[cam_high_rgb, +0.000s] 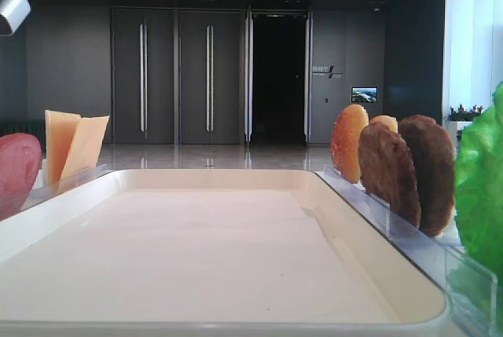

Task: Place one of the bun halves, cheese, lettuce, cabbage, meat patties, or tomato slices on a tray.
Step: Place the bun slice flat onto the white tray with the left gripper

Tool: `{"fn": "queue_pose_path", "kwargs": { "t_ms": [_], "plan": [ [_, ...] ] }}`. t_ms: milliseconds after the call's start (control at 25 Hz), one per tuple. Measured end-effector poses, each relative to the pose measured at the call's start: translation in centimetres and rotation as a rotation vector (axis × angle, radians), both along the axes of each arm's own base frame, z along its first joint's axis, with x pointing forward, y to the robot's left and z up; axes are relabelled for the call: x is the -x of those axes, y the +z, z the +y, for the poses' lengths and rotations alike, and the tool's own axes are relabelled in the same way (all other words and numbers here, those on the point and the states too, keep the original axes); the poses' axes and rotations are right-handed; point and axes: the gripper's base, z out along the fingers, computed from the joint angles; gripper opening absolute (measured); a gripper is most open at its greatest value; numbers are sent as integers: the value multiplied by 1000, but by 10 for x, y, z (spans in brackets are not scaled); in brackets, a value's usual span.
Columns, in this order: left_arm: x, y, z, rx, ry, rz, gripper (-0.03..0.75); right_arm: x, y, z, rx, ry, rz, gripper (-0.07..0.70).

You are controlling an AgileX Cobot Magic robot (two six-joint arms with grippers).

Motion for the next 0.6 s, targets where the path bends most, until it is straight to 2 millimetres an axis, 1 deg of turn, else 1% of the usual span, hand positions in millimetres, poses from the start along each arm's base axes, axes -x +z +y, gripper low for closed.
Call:
{"fn": "queue_pose_path", "kwargs": {
  "t_ms": [240,480,600],
  "plan": [
    [0,0,1,-15,-7,2,169,0,0,0,0,0,0,538],
    [0,0,2,-18,-8,4,159,0,0,0,0,0,0,538],
    [-1,4,1,-18,-8,2,158,0,0,0,0,0,0,538]
  ]
}}
